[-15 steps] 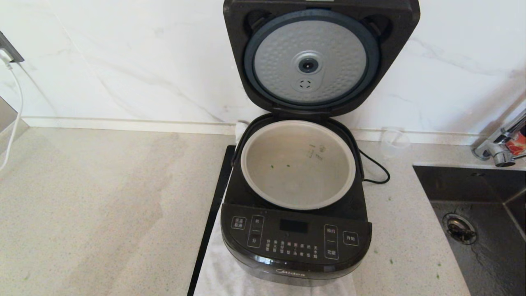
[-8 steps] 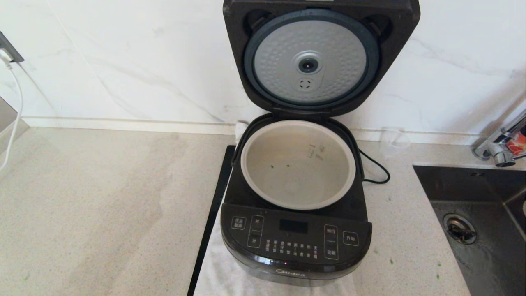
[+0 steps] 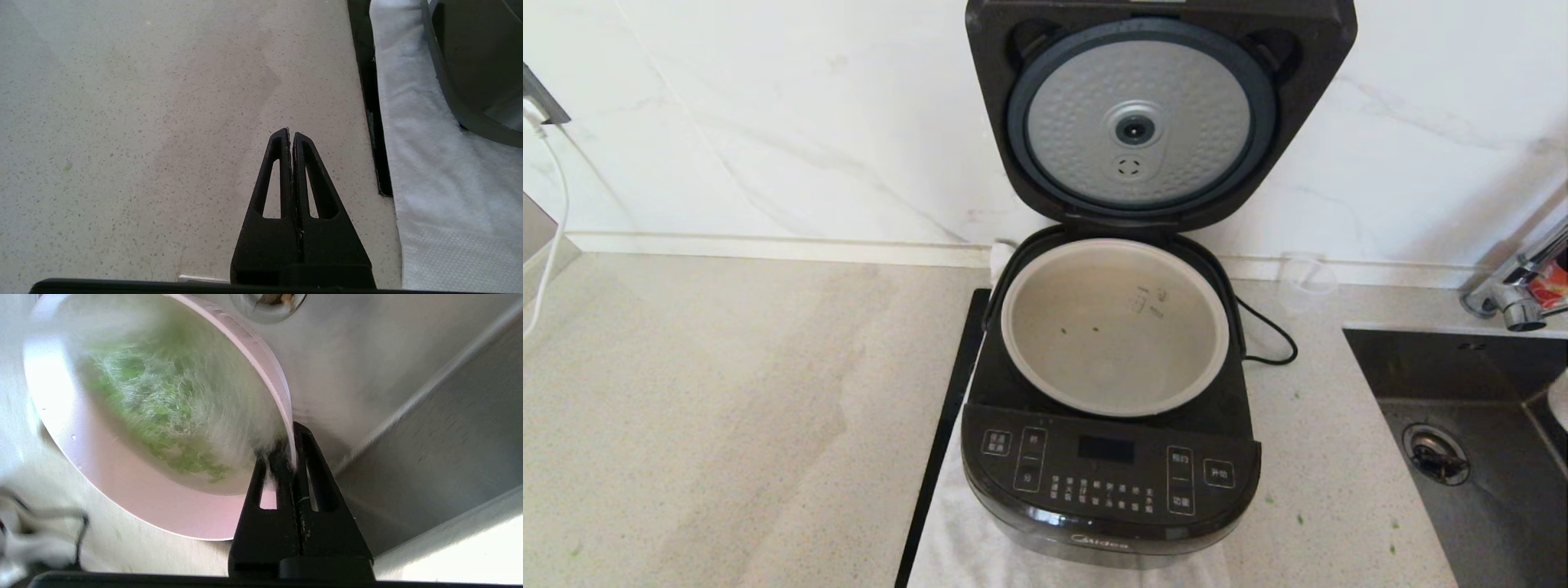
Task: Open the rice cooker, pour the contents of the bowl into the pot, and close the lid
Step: Fill a bowl with water from the tap, then pour the water from the bowl into the rice cooker
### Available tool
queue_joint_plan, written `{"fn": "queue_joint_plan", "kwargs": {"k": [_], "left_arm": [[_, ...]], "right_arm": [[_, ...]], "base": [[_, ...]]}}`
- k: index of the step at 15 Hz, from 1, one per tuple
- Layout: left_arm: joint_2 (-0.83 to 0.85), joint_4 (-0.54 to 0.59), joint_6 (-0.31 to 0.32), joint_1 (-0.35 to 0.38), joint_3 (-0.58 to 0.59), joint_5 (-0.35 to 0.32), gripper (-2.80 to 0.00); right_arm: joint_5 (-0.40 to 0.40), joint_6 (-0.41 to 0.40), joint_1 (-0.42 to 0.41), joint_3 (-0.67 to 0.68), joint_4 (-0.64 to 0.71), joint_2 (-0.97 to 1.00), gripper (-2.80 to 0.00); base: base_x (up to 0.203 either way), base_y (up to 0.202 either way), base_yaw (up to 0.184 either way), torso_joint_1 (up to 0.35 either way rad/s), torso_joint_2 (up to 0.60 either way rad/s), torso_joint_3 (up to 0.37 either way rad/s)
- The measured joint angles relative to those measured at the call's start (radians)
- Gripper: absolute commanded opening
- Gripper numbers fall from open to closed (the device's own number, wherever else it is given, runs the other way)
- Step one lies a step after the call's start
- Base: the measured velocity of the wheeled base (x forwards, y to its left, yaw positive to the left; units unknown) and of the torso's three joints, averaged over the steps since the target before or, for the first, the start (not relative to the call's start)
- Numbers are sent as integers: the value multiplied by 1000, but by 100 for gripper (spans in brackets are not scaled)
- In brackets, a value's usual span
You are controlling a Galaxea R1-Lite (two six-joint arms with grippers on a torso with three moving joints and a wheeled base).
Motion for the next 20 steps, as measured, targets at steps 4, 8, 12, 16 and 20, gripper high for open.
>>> {"fn": "queue_joint_plan", "kwargs": {"k": [4, 8, 12, 16, 20], "left_arm": [[0, 0, 0, 0, 0, 0, -280], [0, 0, 0, 0, 0, 0, -280], [0, 0, 0, 0, 0, 0, -280], [0, 0, 0, 0, 0, 0, -280], [0, 0, 0, 0, 0, 0, -280]], "right_arm": [[-10, -40, 140, 124, 7, -139, -280], [-46, -38, 329, 191, 59, -284, -280], [-112, -11, 514, 214, 92, -393, -280], [-214, 38, 703, 216, 101, -479, -280], [-262, 95, 856, 137, 177, -532, -280]], "base": [[0, 0, 0, 0, 0, 0], [0, 0, 0, 0, 0, 0], [0, 0, 0, 0, 0, 0], [0, 0, 0, 0, 0, 0], [0, 0, 0, 0, 0, 0]]}}
